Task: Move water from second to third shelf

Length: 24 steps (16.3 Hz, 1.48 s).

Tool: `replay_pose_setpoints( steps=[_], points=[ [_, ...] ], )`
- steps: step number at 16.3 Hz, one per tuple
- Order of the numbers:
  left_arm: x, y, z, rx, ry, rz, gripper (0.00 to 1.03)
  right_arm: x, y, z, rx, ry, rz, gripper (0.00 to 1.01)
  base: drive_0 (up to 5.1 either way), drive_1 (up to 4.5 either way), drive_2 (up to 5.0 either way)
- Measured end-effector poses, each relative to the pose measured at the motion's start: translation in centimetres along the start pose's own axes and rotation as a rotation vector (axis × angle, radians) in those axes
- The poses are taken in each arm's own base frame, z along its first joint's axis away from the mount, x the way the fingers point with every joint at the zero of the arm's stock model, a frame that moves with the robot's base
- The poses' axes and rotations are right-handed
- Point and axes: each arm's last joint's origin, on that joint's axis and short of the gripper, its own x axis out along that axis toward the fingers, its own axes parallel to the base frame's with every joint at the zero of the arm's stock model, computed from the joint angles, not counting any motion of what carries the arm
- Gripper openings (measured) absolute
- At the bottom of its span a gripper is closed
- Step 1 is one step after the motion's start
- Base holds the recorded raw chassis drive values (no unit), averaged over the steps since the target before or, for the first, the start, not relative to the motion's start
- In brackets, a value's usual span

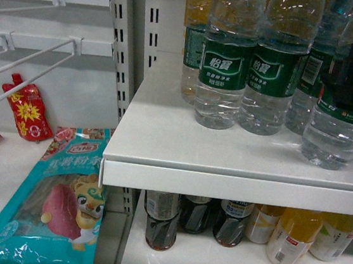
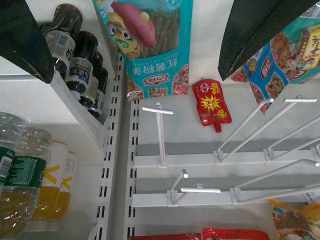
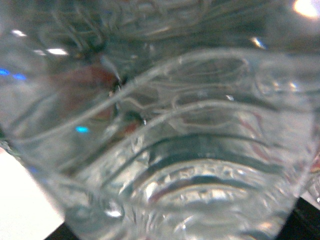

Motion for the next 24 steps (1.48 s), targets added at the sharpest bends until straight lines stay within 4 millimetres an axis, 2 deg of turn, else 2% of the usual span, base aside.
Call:
replay_pose_setpoints(
  steps=[3, 4, 13, 16, 22, 23, 24],
  points=[
    [0.0, 0.0, 0.0, 0.000, 0.000, 0.000, 0.98, 0.0, 0.1, 0.4, 0.000, -0.014, 0.009, 1.00, 0.0, 0.00, 0.0],
    [0.0, 0.0, 0.0, 0.000, 0.000, 0.000, 0.98, 0.0, 0.1, 0.4, 0.000, -0.014, 0.009, 0.97, 0.0, 0.00, 0.0],
    [0.0, 0.0, 0.0, 0.000, 0.000, 0.000, 0.98, 0.0, 0.0, 0.2, 0.005, 0.022, 0.017, 0.98, 0.0, 0.00, 0.0],
    [0.0, 0.0, 0.0, 0.000, 0.000, 0.000, 0.98, -0.4, -0.2, 0.6, 0.013, 0.010, 0.017, 0.98, 0.0, 0.00, 0.0],
    [0.0, 0.0, 0.0, 0.000, 0.000, 0.000, 0.98, -3.0, -0.6, 0.7, 0.024, 0.051, 0.031, 0.98, 0.0, 0.00, 0.0],
    [0.0, 0.0, 0.0, 0.000, 0.000, 0.000, 0.98, -3.6, -0.7, 0.8, 0.025, 0.056, 0.036, 0.98, 0.0, 0.00, 0.0],
    [0.0, 0.0, 0.0, 0.000, 0.000, 0.000, 0.98, -5.1, -0.9, 0.9, 0.030, 0.061, 0.043, 0.98, 0.0, 0.00, 0.0]
  ],
)
